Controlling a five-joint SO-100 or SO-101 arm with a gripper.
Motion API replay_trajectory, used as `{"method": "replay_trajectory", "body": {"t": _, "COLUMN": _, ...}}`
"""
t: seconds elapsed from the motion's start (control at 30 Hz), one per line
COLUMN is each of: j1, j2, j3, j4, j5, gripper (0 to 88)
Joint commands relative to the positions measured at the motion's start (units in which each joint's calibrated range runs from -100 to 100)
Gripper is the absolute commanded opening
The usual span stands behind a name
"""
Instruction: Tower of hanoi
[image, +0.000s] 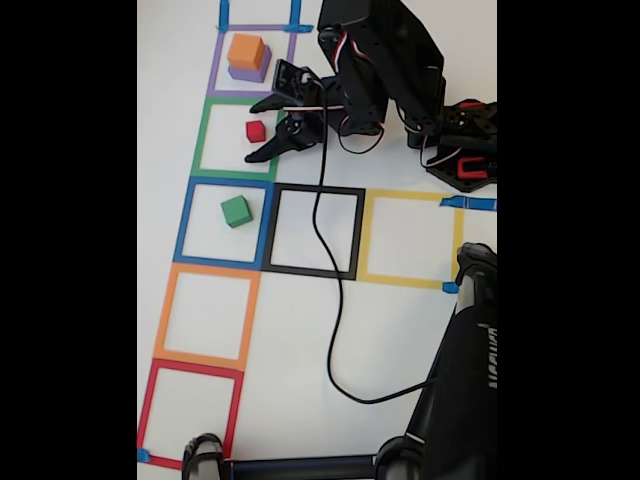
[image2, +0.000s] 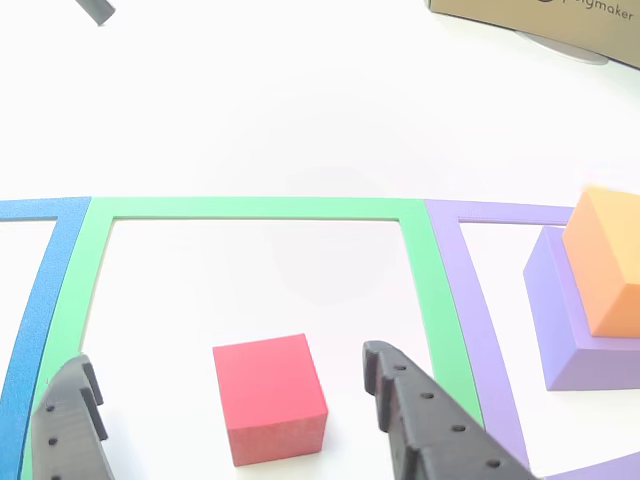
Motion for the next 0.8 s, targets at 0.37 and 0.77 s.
{"method": "replay_trajectory", "body": {"t": 0.37, "j1": -0.1, "j2": 0.8, "j3": 0.2, "j4": -1.1, "j5": 0.4, "gripper": 29.2}}
{"method": "replay_trajectory", "body": {"t": 0.77, "j1": -0.8, "j2": 1.2, "j3": -0.3, "j4": -0.8, "j5": 0.4, "gripper": 20.2}}
